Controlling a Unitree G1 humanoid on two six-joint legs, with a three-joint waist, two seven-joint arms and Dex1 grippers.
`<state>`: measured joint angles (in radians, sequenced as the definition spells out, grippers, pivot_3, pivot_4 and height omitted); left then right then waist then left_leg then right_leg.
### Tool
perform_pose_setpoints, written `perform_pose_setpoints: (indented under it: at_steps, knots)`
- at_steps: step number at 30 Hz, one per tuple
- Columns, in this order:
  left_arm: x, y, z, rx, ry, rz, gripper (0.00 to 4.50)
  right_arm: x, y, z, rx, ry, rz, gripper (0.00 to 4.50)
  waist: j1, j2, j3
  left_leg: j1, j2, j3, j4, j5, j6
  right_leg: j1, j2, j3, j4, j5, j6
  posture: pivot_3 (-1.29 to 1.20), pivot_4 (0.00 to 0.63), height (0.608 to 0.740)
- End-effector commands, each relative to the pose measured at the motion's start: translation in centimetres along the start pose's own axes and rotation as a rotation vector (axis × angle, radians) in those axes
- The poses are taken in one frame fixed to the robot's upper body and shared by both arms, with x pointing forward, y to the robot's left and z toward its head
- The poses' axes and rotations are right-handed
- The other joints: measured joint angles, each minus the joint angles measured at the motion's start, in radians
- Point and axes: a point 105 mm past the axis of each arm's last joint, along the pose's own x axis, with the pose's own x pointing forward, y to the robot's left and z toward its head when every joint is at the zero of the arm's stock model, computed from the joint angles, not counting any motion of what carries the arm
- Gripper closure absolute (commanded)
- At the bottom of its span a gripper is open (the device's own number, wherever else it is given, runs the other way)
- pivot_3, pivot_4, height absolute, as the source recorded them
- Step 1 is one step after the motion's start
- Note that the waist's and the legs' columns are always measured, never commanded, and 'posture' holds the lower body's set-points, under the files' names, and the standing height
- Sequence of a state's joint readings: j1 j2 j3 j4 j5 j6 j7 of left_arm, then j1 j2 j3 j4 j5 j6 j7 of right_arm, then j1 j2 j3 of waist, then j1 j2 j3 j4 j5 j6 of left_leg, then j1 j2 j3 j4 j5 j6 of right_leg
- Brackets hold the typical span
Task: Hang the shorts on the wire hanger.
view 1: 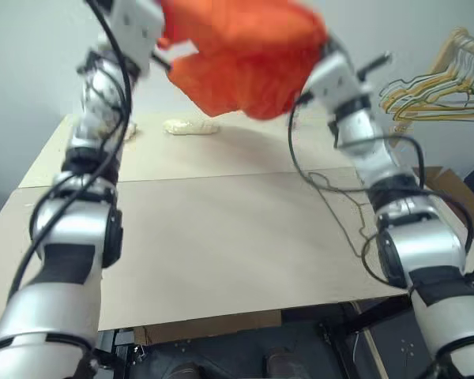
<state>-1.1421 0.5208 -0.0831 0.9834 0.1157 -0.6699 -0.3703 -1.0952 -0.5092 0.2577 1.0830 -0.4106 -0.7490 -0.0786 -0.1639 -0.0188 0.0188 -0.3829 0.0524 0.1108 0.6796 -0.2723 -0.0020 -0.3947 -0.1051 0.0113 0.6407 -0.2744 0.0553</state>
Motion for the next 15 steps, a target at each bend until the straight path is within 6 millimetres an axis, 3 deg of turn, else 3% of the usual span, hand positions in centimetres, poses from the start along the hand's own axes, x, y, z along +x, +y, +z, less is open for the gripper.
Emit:
perform_pose_setpoints:
  at_steps: [1, 7, 15]
  knots:
    - [-3.4, -3.9, 1.3, -0.012, -0.088, -0.291, 4.45, -2.5, 3.3, 1.6, -0.024, -0.167, 0.306, 4.5, -0.021, 0.001, 0.0, 0.002, 0.0, -0.001, 0.0, 0.0, 0.0, 0.002, -0.001, 0.0, 0.001, 0.0, 0.0, -0.09, 0.0, 0.74]
    - [-11.7, -9.7, 1.3, -0.117, 0.064, -0.74, 4.45, -8.1, 9.3, 0.3, -0.068, -0.194, 0.751, 4.5, -0.079, 0.001, 0.0, 0.007, 0.0, -0.012, 0.0, 0.0, 0.0, 0.005, -0.001, 0.003, 0.004, 0.0, 0.0, -0.07, 0.0, 0.74]
    - [-22.2, -12.2, 1.7, -0.139, 0.343, -1.254, 4.45, -12.2, 12.3, -0.9, -0.172, -0.195, 0.993, 4.5, -0.052, 0.001, 0.001, 0.024, -0.001, -0.015, 0.0, -0.006, 0.013, 0.021, -0.003, 0.004, 0.005, 0.0, 0.0, -0.09, 0.0, 0.74]
